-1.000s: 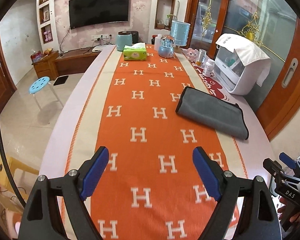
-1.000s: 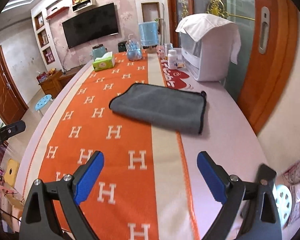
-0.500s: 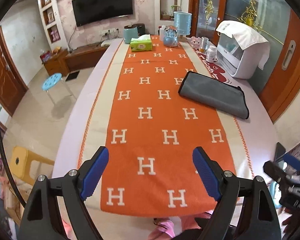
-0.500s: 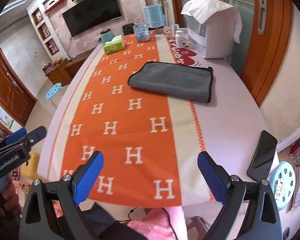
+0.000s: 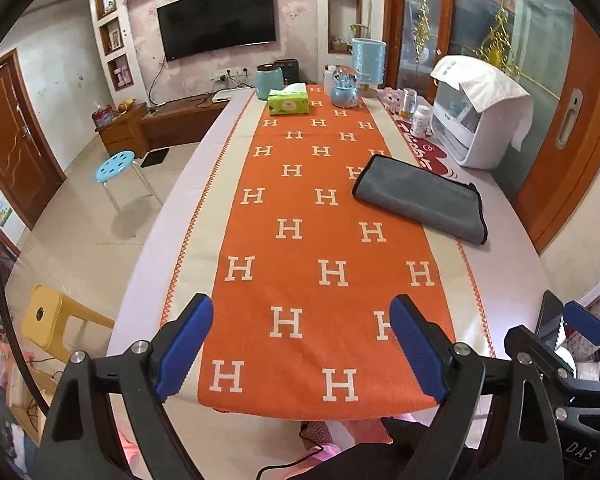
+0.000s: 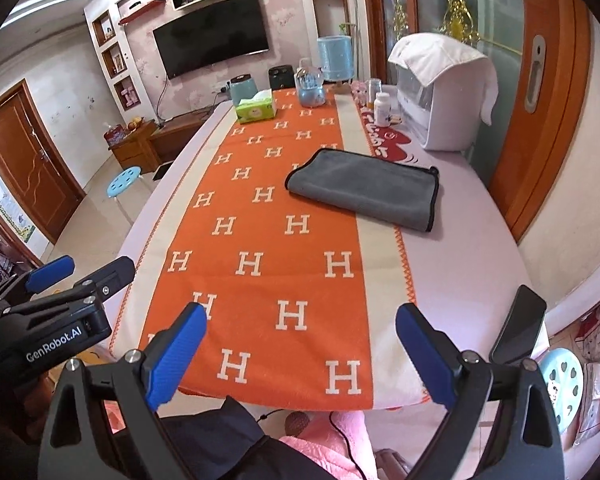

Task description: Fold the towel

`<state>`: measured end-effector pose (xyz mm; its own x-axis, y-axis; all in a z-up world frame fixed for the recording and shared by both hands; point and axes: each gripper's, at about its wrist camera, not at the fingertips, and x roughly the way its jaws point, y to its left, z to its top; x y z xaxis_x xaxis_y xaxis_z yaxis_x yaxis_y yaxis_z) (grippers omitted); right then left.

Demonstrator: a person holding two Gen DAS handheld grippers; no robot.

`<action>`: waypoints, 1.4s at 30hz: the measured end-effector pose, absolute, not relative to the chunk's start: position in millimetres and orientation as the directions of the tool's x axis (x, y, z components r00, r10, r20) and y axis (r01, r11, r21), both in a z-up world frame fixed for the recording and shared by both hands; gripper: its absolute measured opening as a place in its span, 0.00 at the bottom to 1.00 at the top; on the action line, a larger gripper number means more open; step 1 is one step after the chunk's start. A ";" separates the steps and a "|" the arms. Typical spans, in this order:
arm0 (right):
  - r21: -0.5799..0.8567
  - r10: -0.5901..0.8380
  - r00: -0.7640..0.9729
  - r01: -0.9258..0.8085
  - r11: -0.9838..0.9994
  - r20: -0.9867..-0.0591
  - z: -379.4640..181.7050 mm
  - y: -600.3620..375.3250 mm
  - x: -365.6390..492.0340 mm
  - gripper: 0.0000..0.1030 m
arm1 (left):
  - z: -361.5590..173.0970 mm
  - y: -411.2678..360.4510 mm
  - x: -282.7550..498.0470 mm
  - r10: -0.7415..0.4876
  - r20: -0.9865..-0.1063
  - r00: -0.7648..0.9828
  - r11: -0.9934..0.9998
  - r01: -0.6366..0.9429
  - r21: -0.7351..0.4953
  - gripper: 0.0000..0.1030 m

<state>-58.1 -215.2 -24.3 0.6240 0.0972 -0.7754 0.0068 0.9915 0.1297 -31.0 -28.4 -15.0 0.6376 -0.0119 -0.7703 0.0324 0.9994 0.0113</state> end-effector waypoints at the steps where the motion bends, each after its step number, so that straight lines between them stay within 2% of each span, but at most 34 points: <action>1: 0.127 0.095 0.624 0.007 0.992 -0.776 -24.5 -214.3 -58.4 1.00 | -15.3 -27.1 -32.0 -0.009 -0.770 0.638 1.000 0.026 0.010 0.91; 5: 0.118 0.093 0.619 0.000 0.993 -0.780 -26.7 -210.0 -59.8 1.00 | -16.8 -21.8 -35.8 -0.001 -0.768 0.640 1.000 0.000 -0.001 0.99; 14: 0.125 0.105 0.614 -0.010 0.992 -0.782 -29.4 -207.5 -58.4 1.00 | -21.9 -26.2 -37.8 -0.005 -0.773 0.634 1.000 0.015 0.006 0.99; 29: 0.135 0.100 0.619 0.011 0.991 -0.779 -32.7 -211.9 -55.1 1.00 | -10.1 -34.5 -34.2 0.005 -0.716 0.698 0.999 0.022 0.028 0.99; 42: 0.141 0.101 0.618 0.017 0.990 -0.779 -31.4 -213.2 -51.6 1.00 | -12.2 -38.1 -25.6 0.000 -0.725 0.689 0.999 0.032 0.030 0.99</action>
<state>-51.6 -213.2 -31.4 0.6183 0.1007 -0.7795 0.0166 0.9899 0.1410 -25.6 -38.1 -12.2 0.6889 -0.0004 -0.7248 0.0323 0.9990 0.0301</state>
